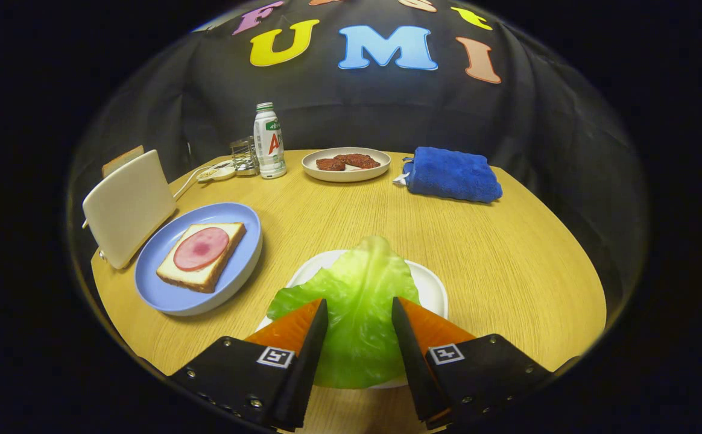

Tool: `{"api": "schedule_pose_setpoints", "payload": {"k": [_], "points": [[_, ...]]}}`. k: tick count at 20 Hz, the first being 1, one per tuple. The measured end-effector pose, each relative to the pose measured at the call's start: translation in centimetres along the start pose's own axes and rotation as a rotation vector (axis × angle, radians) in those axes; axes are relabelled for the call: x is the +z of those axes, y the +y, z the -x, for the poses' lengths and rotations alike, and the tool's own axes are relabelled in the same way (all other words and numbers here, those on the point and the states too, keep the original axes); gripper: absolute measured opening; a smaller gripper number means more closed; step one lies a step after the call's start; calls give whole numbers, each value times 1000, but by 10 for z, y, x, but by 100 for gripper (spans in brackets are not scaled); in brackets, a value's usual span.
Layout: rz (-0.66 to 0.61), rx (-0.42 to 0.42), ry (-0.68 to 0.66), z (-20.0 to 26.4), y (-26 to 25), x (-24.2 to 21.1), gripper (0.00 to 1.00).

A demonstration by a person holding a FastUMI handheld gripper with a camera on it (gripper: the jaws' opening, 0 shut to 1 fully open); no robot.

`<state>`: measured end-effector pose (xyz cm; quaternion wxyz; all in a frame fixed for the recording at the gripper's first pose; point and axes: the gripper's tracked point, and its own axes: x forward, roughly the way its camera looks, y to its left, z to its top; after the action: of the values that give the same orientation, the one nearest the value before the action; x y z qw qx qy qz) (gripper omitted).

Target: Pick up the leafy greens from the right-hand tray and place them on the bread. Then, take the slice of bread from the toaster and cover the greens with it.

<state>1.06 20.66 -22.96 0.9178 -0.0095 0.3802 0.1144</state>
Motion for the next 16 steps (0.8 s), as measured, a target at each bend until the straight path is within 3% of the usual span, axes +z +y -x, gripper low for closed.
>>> {"api": "schedule_pose_setpoints", "payload": {"k": [8, 9, 16], "points": [[-41, -26, -10, 4, 4, 3, 67], [-36, -28, -9, -2, 6, 1, 47], [-38, -22, 7, -4, 7, -2, 47]]}}
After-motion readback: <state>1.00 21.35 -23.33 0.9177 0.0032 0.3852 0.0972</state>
